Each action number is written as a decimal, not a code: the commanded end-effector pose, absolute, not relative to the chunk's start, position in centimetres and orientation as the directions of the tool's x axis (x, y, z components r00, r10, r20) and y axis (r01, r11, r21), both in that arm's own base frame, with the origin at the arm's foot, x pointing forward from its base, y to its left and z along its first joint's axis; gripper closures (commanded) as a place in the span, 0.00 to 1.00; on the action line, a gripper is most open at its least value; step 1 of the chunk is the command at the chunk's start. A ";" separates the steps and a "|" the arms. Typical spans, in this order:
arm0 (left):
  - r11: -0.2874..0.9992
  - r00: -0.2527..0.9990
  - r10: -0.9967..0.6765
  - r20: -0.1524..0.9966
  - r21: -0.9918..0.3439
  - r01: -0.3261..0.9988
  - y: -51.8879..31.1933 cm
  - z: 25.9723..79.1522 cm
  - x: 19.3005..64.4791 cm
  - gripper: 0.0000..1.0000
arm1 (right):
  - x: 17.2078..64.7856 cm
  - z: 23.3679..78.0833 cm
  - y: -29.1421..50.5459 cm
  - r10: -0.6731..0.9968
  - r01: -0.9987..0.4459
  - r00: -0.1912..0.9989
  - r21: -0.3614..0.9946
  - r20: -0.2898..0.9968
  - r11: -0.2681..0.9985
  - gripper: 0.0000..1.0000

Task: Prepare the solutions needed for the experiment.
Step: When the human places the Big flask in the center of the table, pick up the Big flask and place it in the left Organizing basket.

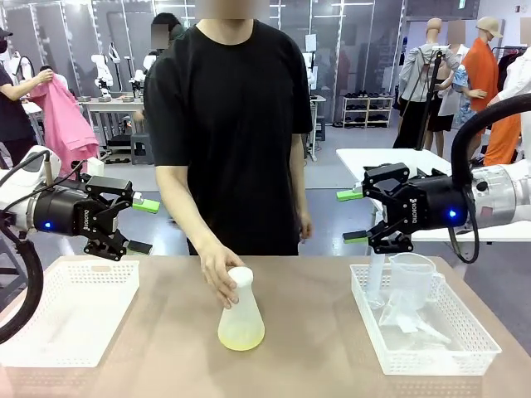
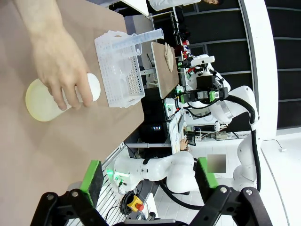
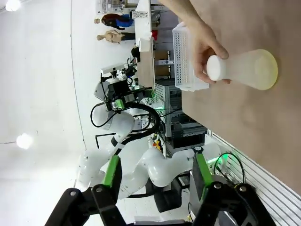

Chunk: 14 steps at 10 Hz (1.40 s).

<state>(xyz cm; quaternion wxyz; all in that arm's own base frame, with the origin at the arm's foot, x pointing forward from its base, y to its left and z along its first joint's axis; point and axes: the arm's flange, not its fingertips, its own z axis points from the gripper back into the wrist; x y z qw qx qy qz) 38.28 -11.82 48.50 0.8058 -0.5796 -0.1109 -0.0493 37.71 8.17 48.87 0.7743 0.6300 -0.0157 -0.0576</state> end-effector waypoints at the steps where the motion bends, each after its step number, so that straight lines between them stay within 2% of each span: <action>1: 0.296 0.970 0.058 0.235 -0.932 0.208 -12.1 48.7 38.2 0.00 | 37.8 48.7 8.4 -0.111 0.058 0.993 0.981 -0.038 0.186 0.23; 3: 0.296 0.970 0.058 0.235 -0.932 0.208 -12.1 48.7 38.2 0.00 | 38.0 48.7 8.7 -0.051 0.055 0.998 0.969 -0.044 0.240 0.23; 4: 0.296 0.970 0.058 0.235 -0.932 0.208 -12.1 48.7 38.2 0.00 | 37.7 48.7 8.1 -0.109 0.073 0.993 0.977 -0.052 0.202 0.23; 11: 0.323 0.971 0.049 0.236 -0.923 0.208 -11.8 48.5 38.3 0.00 | 37.7 48.7 8.1 -0.109 0.073 0.993 0.977 -0.052 0.202 0.23; 12: 0.311 0.939 0.009 0.344 -0.894 0.324 -13.0 47.8 39.5 0.00 | 37.7 48.7 8.1 -0.109 0.073 0.993 0.977 -0.052 0.202 0.23; 13: 0.363 0.880 0.001 0.476 -0.820 0.443 -13.7 47.0 41.3 0.00 | 37.7 48.7 8.1 -0.109 0.073 0.993 0.977 -0.052 0.202 0.23; 14: 0.423 0.829 -0.031 0.558 -0.744 0.517 -13.8 46.0 42.7 0.00 | 37.7 48.7 8.1 -0.109 0.073 0.993 0.977 -0.052 0.202 0.23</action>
